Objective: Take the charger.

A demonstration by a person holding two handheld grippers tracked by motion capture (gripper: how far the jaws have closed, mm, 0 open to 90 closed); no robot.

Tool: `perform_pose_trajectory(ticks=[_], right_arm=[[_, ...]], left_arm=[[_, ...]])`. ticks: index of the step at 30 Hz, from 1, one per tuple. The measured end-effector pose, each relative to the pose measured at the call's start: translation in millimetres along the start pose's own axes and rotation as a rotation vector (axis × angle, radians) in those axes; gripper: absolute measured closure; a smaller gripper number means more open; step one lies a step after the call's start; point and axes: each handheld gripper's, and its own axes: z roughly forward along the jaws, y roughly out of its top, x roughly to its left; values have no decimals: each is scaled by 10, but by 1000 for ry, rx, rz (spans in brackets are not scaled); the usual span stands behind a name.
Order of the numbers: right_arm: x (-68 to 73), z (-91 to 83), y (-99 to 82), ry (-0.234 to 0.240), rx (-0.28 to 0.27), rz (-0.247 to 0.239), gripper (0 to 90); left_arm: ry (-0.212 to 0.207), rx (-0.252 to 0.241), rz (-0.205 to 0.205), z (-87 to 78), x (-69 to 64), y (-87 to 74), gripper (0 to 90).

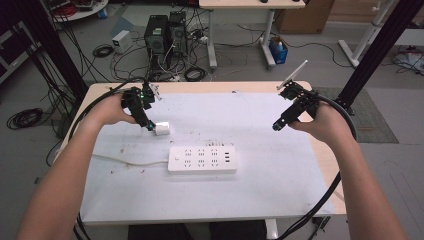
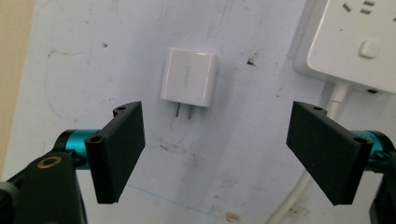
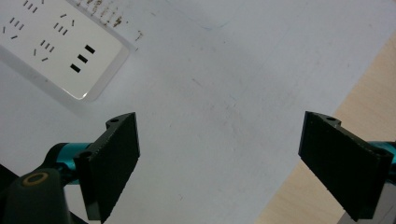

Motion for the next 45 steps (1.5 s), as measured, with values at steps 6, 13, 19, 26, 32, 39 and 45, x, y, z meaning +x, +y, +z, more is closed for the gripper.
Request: perform_pose_trajectory(ticks=[6,13,19,26,32,39,45], right_arm=[[21,51,-22,6,6,-4,120],[28,79,-64,5,6,0,119],[43,99,-111,2,10,7,120],[58,134,-140,-2,26,13,120],[56,186,-138,1,31,12,120],[41,216,-145,5,33,14,119],[30,240,-102,17,33,15,120]], left_arm=[[-27,27,15,305,98,-9,195],[-39,61,33,554,174,23,195],[-54,107,49,814,254,48,235],[-65,143,73,953,284,51,323],[-80,134,66,997,296,56,384],[-79,143,63,1010,291,66,418],[-29,110,28,745,201,110,421]])
